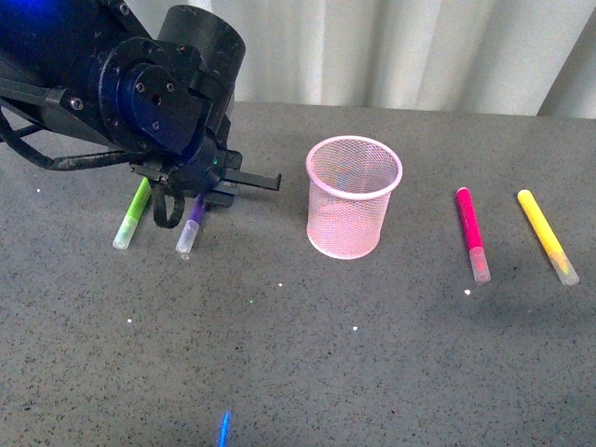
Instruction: Insert purple and pink pens into pink cup
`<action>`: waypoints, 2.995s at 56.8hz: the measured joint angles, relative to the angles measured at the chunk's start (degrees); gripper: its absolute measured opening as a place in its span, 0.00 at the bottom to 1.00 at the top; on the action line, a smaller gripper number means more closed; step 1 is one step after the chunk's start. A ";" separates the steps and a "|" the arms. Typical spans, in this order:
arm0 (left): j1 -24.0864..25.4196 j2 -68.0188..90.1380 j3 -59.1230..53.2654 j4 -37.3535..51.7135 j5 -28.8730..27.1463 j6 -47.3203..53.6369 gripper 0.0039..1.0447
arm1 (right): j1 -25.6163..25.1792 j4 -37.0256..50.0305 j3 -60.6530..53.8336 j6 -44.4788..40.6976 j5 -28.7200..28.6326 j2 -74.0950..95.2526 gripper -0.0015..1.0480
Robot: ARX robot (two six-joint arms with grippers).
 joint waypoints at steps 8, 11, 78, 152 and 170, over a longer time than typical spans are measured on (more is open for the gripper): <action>-0.13 -3.67 -1.79 1.40 -0.11 -5.88 0.12 | 0.00 0.00 0.00 0.00 0.00 0.00 0.93; -0.42 -6.23 -2.16 1.81 0.39 -8.59 0.12 | 0.00 0.00 0.00 0.00 0.00 0.00 0.93; -16.39 -5.81 -17.14 59.80 -2.03 -27.61 0.11 | 0.02 0.00 0.00 0.00 0.00 0.00 0.93; 5.25 -53.99 -40.83 33.66 22.82 -19.19 0.94 | 0.00 0.00 0.00 0.00 0.00 0.00 0.93; 26.40 -77.68 -51.25 20.26 37.09 -15.85 0.94 | 0.02 0.00 0.00 0.00 0.00 0.00 0.93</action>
